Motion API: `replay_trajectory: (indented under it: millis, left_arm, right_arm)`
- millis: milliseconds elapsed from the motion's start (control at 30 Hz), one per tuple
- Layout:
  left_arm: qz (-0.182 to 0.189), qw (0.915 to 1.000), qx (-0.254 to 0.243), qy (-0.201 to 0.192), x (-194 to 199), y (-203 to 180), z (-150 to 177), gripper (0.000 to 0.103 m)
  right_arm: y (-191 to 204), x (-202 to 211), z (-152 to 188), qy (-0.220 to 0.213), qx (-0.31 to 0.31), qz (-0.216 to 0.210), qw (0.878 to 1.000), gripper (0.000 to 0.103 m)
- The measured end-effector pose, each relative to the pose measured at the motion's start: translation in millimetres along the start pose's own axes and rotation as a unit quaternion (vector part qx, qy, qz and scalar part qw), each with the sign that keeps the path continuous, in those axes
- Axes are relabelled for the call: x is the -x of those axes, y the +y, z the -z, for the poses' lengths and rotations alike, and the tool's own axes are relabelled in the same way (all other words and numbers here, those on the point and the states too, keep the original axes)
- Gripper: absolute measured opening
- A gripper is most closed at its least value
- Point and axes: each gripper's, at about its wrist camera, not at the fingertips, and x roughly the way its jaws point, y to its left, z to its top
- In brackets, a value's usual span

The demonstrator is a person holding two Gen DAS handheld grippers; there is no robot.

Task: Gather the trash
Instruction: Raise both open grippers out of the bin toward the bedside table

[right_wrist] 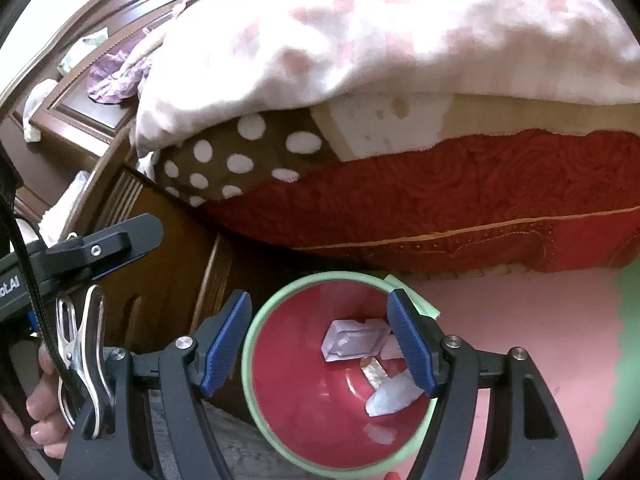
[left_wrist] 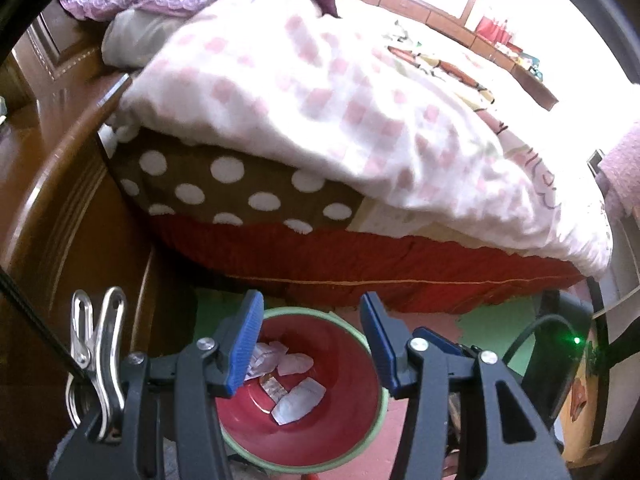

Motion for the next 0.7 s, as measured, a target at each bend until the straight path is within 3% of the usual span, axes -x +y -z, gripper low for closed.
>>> replay_trajectory:
  millis: [367, 700]
  left_arm:
    - [0.001, 0.9989, 0.002, -0.046, 43, 3, -4, 0.055]
    - [0.01, 0.9986, 0.008, -0.051, 57, 10, -5, 0.056]
  right_arm:
    - [26, 21, -4, -0.025, 0.02, -0.009, 0.999, 0.072]
    - [37, 40, -8, -0.066, 0.003, -0.018, 0.998, 0.072]
